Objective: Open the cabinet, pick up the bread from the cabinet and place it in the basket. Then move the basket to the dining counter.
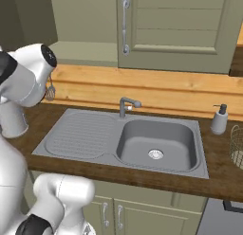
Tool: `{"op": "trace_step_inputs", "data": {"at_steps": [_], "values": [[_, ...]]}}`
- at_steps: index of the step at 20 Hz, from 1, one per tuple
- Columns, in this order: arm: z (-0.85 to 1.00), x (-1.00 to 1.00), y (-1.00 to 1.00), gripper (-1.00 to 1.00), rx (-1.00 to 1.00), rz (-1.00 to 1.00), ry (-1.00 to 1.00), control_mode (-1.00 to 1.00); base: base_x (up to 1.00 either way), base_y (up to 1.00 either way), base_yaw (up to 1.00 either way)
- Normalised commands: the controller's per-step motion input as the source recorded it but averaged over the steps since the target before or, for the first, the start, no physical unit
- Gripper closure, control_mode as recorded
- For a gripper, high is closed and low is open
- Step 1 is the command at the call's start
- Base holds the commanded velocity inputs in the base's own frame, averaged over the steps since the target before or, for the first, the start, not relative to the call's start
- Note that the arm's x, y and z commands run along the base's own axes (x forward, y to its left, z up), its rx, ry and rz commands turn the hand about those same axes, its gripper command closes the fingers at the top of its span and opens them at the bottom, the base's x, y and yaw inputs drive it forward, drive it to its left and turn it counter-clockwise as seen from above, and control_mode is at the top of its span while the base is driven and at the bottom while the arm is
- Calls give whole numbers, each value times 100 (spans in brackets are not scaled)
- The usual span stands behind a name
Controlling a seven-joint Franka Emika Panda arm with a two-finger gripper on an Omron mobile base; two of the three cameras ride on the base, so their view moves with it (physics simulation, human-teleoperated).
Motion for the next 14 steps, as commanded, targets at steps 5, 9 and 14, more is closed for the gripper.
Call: {"op": "trace_step_inputs", "data": {"at_steps": [5, 9, 14], "values": [[-30, 6, 21, -100, 2, 5, 1, -100, 0, 0, 0], [-61, 56, -94, -100, 0, 0, -3, -100, 0, 0, 0], [-67, 50, -100, -100, -8, 1, -27, -100, 0, 0, 0]]}}
